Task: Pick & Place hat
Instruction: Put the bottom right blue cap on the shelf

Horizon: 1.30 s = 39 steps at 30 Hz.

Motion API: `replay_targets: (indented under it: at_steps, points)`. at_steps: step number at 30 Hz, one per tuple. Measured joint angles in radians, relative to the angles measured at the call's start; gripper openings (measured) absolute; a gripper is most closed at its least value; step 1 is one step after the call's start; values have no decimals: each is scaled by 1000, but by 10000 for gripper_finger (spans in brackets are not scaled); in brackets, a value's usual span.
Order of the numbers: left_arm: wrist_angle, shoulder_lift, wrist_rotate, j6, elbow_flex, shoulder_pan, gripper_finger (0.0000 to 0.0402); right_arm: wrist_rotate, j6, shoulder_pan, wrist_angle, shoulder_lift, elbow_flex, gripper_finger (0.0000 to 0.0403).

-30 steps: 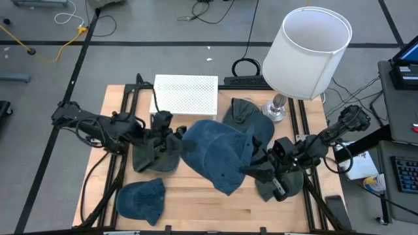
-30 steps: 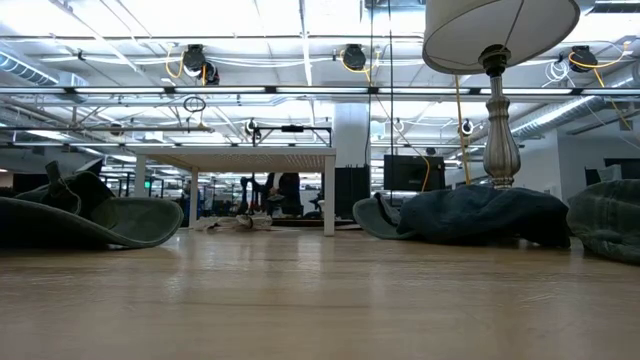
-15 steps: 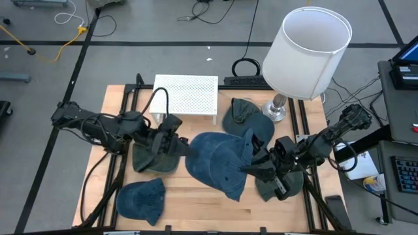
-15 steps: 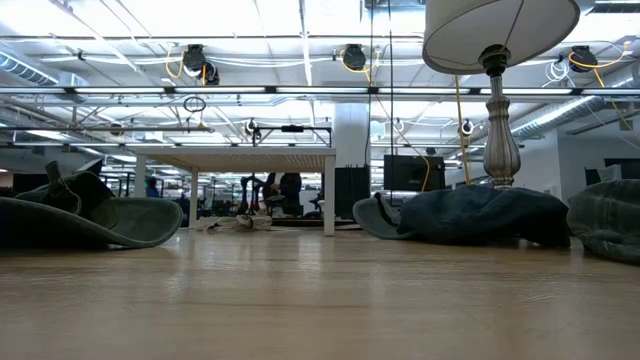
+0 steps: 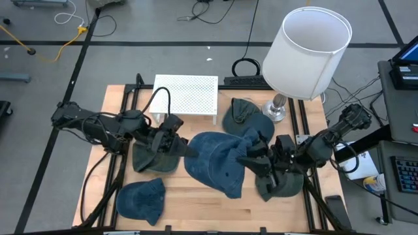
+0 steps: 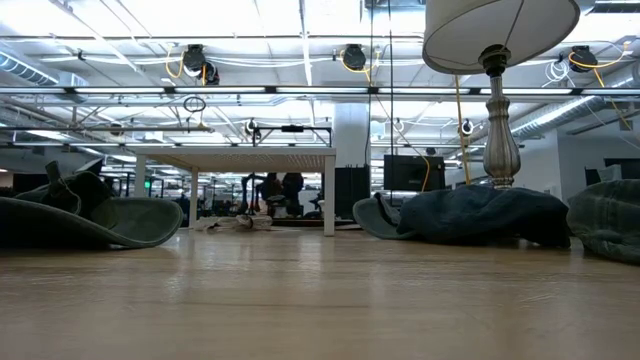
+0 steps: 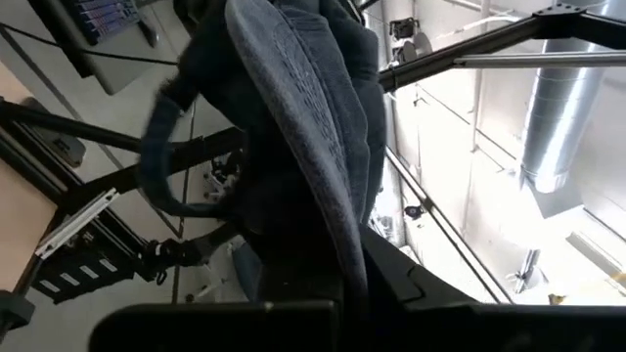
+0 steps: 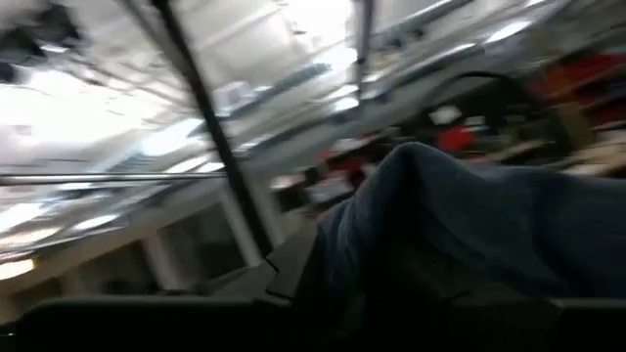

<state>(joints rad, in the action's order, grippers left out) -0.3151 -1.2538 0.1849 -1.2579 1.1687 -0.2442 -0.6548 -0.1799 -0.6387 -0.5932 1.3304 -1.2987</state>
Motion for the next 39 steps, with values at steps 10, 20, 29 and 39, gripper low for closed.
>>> replay_targets:
  at_steps: [10,20,29,39]
  points:
    - [175,102,26,92,0,59,8,-487,87,-147,-11,1,0,111]
    - [273,258,28,182,0,149,8,-574,-66,-132,-26,28,0,111]
    - [192,343,-1,285,0,242,8,-343,163,3,-180,168,0,112]
    - [-4,317,33,502,0,227,8,-53,311,165,-375,297,-3,133]
